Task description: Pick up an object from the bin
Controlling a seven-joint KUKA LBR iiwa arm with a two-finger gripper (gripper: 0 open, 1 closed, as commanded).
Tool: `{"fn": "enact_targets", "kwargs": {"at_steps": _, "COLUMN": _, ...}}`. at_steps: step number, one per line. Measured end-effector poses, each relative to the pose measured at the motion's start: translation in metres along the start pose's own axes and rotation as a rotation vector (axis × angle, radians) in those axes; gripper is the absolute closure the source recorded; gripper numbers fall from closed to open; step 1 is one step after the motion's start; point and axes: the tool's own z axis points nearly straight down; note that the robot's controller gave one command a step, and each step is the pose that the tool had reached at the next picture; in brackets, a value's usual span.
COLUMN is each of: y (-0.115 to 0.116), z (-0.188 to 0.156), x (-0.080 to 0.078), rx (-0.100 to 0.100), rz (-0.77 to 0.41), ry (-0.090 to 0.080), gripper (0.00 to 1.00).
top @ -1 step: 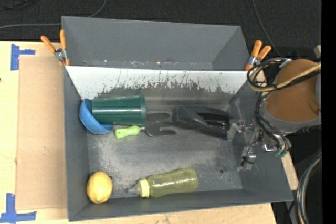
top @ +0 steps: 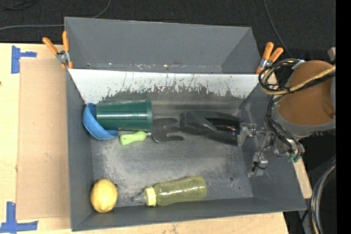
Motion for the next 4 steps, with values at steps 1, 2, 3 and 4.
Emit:
{"fn": "enact_targets", "kwargs": {"at_steps": 1, "y": 0.007, "z": 0.058, "x": -0.062, "rx": 0.0, "rz": 0.206, "ry": 0.0, "gripper": 0.0}}
{"fn": "enact_targets", "kwargs": {"at_steps": 2, "y": 0.008, "z": 0.01, "x": -0.066, "rx": 0.0, "rz": 0.298, "ry": -0.005, "gripper": 0.0}}
{"fn": "enact_targets", "kwargs": {"at_steps": 3, "y": 0.002, "z": 0.031, "x": -0.072, "rx": -0.001, "rz": 0.379, "ry": 0.005, "gripper": 0.0}}
{"fn": "enact_targets", "kwargs": {"at_steps": 4, "y": 0.009, "z": 0.054, "x": -0.072, "rx": 0.0, "rz": 0.527, "ry": -0.022, "gripper": 0.0}}
